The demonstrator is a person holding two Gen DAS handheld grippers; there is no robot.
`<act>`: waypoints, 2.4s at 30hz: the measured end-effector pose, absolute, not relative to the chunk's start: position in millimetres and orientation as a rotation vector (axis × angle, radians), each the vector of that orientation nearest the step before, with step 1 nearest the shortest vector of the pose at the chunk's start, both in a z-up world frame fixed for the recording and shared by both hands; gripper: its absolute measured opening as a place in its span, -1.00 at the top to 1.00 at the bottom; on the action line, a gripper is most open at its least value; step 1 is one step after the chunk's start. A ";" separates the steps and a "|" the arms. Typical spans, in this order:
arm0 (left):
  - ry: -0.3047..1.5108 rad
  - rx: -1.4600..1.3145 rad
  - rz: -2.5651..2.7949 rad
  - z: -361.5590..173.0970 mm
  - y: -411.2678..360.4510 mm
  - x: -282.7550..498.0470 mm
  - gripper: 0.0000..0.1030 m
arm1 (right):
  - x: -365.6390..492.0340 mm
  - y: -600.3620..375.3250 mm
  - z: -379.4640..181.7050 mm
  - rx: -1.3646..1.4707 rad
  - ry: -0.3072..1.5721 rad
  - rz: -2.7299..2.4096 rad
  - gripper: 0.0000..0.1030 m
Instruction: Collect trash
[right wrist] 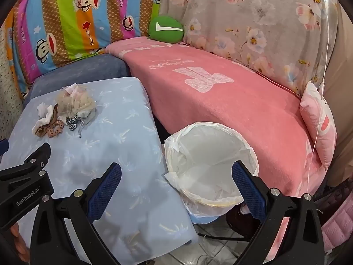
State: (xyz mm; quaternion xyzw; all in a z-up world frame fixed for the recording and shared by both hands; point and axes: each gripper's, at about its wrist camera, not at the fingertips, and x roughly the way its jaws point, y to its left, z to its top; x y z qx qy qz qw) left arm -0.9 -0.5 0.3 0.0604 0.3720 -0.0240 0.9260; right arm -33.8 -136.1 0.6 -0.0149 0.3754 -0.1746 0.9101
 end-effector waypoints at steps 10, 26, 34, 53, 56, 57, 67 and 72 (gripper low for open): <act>0.782 0.138 -0.042 -1.6 -13.9 3.3 -0.87 | -28.4 -139.7 -6.9 -0.020 0.778 -0.366 -0.88; 0.770 0.147 -0.037 -0.1 -22.8 -1.7 -0.87 | -33.9 -158.8 -6.2 0.003 0.778 -0.362 -0.88; 0.778 0.152 -0.046 0.7 -32.3 -1.1 -0.87 | -37.5 -164.9 -3.6 0.005 0.780 -0.369 -0.88; 0.780 0.150 -0.037 3.0 -39.0 -0.9 -0.87 | -38.3 -168.5 0.6 0.003 0.774 -0.358 -0.88; 0.779 0.149 -0.035 3.8 -39.6 -1.7 -0.87 | -39.1 -169.8 2.3 0.003 0.771 -0.355 -0.88; 0.778 0.149 -0.035 4.3 -40.3 -1.9 -0.87 | -39.2 -170.1 2.4 0.004 0.770 -0.355 -0.88; 0.769 0.153 -0.036 5.2 -40.3 -4.7 -0.87 | -41.0 -171.7 4.5 0.013 0.764 -0.355 -0.88; 0.769 0.155 -0.036 5.3 -40.5 -4.9 -0.87 | -40.9 -171.5 3.9 0.015 0.765 -0.356 -0.88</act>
